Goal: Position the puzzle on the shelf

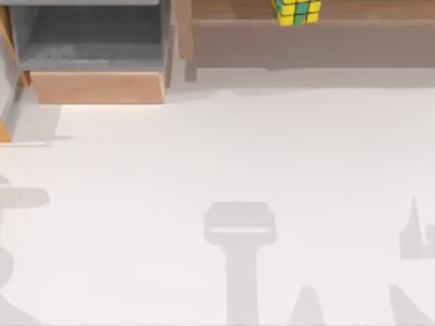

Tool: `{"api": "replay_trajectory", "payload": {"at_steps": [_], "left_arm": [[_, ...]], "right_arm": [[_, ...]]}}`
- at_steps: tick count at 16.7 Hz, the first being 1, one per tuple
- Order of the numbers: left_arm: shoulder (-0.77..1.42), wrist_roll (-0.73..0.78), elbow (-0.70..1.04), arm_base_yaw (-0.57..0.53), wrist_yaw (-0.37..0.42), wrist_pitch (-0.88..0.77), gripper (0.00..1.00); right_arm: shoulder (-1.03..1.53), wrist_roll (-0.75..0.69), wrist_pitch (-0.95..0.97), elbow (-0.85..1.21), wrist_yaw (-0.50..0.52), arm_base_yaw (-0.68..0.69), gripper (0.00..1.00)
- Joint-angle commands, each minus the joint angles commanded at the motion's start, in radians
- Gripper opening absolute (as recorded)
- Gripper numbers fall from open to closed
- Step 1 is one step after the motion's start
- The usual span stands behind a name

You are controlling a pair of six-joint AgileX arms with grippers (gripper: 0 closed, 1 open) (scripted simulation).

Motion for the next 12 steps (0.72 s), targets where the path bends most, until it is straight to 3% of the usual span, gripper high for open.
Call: {"api": "replay_trajectory", "payload": {"at_steps": [12], "left_arm": [[0.110,-0.005,0.243,-0.084,-0.087,-0.137,0.00]], "right_arm": [[0.000,0.000,0.000,0.000,0.000,0.000,1.00]]}}
